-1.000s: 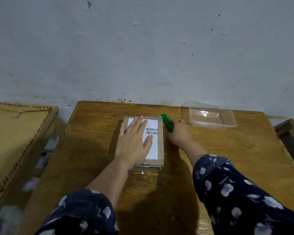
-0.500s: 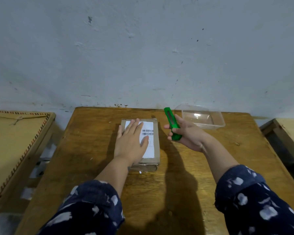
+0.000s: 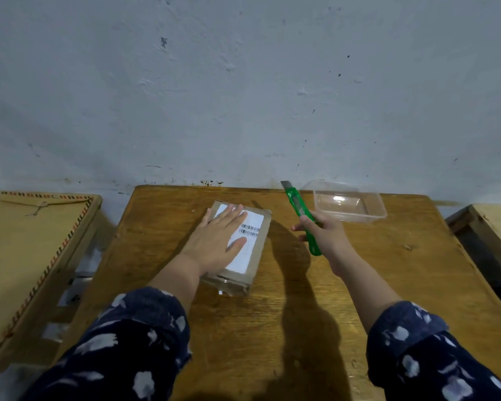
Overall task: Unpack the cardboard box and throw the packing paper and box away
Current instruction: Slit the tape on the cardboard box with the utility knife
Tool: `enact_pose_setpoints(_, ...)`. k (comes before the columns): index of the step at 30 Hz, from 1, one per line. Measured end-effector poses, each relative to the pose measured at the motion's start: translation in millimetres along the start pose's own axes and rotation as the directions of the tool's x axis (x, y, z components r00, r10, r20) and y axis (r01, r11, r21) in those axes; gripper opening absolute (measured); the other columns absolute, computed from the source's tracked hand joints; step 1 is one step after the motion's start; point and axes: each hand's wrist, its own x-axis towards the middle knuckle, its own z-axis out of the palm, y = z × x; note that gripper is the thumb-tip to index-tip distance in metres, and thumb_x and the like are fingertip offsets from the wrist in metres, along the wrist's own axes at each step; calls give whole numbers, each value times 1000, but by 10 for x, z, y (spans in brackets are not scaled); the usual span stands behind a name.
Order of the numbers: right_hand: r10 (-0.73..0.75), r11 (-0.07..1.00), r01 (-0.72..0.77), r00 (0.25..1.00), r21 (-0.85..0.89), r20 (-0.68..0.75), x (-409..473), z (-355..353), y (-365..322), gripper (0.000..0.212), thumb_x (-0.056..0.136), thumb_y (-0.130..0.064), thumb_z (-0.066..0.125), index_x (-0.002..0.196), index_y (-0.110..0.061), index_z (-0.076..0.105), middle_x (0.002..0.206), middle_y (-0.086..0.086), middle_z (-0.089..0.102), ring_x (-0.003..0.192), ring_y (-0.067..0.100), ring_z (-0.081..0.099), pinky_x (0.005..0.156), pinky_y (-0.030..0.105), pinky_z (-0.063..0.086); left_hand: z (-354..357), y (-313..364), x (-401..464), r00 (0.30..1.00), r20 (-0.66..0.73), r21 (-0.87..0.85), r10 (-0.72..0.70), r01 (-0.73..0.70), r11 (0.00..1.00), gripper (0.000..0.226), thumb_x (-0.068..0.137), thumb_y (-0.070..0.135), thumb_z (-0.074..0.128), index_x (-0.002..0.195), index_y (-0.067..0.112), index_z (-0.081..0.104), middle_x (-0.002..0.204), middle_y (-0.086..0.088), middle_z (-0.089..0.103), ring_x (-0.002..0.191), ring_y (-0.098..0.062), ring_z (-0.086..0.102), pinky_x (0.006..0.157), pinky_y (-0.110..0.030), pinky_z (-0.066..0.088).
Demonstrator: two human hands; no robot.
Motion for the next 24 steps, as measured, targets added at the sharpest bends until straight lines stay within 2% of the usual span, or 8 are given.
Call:
enact_pose_setpoints(4, -12, 987, 13, 1000, -158, 7, 2, 91, 0, 29, 94, -20, 56, 122, -13, 54, 91, 0, 70, 66, 13, 64, 57, 25, 44, -115, -214, -60, 994, 63, 30, 95, -97, 995, 60, 100, 48, 23, 152, 28, 1, 159, 11, -5, 146, -5, -8, 118, -37, -9)
enact_pose_setpoints(6, -31, 962, 37, 999, -270, 26, 24, 156, -15, 31, 94, -17, 55, 124, -14, 48, 95, 2, 68, 67, 14, 65, 57, 26, 47, -92, -201, -65, 997, 68, 59, 23, -27, 998, 62, 100, 49, 21, 152, 24, -2, 160, 7, -8, 146, -8, -11, 119, -41, -7)
enact_pose_setpoints(8, -103, 899, 124, 992, -421, 72, 62, 222, -48, 43, 95, -14, 51, 135, -22, 39, 99, 3, 67, 72, 16, 64, 57, 25, 48, -39, -125, -67, 990, 67, 53, -123, 120, 991, 67, 98, 53, 16, 152, 20, -6, 160, 4, -14, 146, -10, -15, 119, -47, -6)
enact_pose_setpoints(12, -270, 653, 339, 940, -678, 211, 163, 346, -194, 48, 98, -20, 41, 142, -39, 32, 118, 9, 64, 87, 21, 59, 65, 33, 50, 96, 64, -86, 945, 13, 6, -328, 328, 945, 78, 92, 65, 9, 151, 17, -9, 158, 2, -20, 145, -14, -18, 115, -50, -10)
enact_pose_setpoints(15, -324, 376, 406, 900, -833, 292, 224, 482, -320, 45, 99, -27, 37, 141, -43, 33, 119, 7, 64, 98, 28, 62, 68, 34, 49, 149, 109, -97, 931, -36, 4, -362, 363, 932, 79, 91, 66, 7, 152, 17, -7, 159, 2, -19, 146, -13, -18, 118, -50, -8)
enact_pose_setpoints(17, -323, 229, 409, 888, -883, 327, 255, 603, -383, 47, 99, -26, 37, 141, -46, 31, 113, 8, 65, 95, 29, 62, 66, 34, 47, 156, 105, -91, 930, -51, 5, -364, 365, 931, 79, 91, 66, 7, 152, 17, -8, 159, 2, -19, 145, -13, -18, 118, -50, -7)
enact_pose_setpoints(20, -326, 120, 392, 883, -912, 336, 298, 756, -457, 53, 99, -19, 38, 143, -47, 26, 104, 6, 65, 85, 26, 62, 58, 32, 44, 165, 100, -79, 931, -59, 0, -360, 361, 933, 78, 91, 65, 8, 151, 17, -9, 159, 2, -19, 145, -13, -19, 118, -48, -8)
enact_pose_setpoints(24, -322, 74, 388, 881, -919, 346, 332, 860, -498, 56, 98, -18, 41, 144, -45, 24, 103, 4, 65, 84, 24, 62, 55, 32, 47, 174, 93, -87, 930, -66, 2, -360, 361, 932, 78, 92, 65, 11, 151, 18, -10, 159, 2, -20, 145, -13, -19, 116, -46, -11)
